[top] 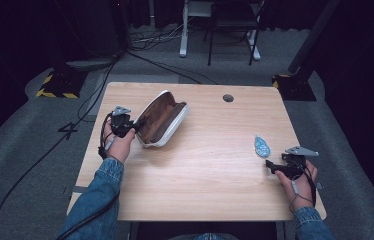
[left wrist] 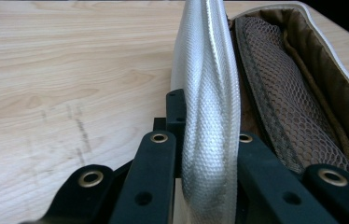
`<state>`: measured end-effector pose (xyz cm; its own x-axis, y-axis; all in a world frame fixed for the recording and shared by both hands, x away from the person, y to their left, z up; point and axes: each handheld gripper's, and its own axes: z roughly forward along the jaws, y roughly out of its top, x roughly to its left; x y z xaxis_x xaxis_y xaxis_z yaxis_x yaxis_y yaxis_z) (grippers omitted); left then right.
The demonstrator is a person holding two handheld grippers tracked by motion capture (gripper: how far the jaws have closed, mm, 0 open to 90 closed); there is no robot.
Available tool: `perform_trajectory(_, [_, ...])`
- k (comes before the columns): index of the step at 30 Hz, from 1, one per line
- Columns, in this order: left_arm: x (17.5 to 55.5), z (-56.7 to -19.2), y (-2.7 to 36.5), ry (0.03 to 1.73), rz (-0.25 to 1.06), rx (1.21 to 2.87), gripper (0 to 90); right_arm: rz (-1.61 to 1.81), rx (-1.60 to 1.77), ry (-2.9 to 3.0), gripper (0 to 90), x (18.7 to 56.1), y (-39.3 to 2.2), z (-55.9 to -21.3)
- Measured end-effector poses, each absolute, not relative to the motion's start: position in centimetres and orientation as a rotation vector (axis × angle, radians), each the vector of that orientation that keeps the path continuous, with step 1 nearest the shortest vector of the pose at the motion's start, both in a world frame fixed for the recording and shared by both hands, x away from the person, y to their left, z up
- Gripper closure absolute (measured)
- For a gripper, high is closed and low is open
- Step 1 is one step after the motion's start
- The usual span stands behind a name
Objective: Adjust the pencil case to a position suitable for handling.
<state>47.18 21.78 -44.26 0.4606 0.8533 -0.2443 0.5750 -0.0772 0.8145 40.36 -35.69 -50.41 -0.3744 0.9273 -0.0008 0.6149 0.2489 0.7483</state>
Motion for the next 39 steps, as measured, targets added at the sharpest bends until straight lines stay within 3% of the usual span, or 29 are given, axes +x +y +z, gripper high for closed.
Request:
perform_trajectory(20, [43.3,-41.7,17.5,1.032,0.251,1.857,84.9,0.936,1.403,2.081,22.1,40.4,-35.7,-50.4])
perform_trajectory(39, [40.1,-40.8,16.3,0.888,0.184,1.941,84.9,0.936,1.402,2.081,22.1,40.4,-35.7,-50.4])
